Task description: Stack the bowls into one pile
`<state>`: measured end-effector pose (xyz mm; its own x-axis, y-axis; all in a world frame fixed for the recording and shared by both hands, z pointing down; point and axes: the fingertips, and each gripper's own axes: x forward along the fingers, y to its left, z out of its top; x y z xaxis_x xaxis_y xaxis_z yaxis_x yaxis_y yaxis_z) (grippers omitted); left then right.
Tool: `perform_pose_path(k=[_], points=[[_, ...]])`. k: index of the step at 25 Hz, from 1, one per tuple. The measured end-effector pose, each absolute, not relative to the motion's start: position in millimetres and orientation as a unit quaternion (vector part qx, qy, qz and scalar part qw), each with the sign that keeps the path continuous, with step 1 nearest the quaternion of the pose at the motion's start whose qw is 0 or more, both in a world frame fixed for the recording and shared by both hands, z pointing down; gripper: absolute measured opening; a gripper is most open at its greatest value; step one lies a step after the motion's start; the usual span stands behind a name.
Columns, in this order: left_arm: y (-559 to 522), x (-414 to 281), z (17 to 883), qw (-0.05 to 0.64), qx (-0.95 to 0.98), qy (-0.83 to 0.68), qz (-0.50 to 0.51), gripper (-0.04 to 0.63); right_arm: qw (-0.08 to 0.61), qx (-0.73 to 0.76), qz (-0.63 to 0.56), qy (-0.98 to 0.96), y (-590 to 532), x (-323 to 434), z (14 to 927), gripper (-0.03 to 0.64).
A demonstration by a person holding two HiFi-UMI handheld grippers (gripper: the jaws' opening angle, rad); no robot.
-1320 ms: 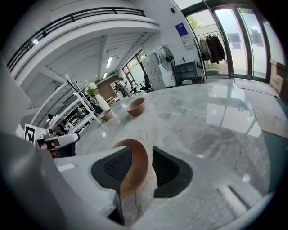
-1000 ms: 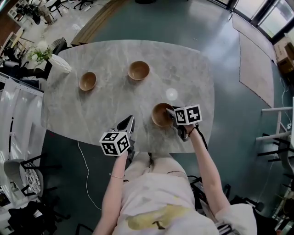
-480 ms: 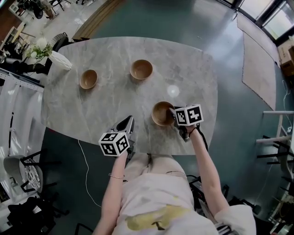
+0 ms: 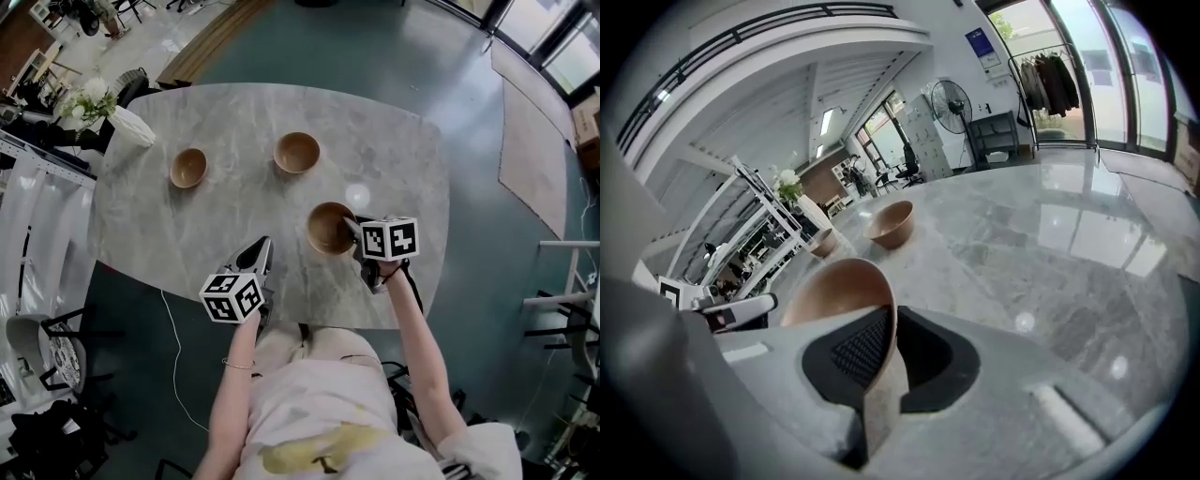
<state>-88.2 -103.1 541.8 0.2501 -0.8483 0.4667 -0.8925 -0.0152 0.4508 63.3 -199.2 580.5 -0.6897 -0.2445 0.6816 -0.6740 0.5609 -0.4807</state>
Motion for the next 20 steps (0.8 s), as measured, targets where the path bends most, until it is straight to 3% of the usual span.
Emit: perform_pose_path(k=[20], points=[[-166.6,-157.5,534.2,0.334,0.755,-0.562,0.041,0.0,0.169,0.396,0.414,-0.802,-267.2,3.1,556.0,0.025]])
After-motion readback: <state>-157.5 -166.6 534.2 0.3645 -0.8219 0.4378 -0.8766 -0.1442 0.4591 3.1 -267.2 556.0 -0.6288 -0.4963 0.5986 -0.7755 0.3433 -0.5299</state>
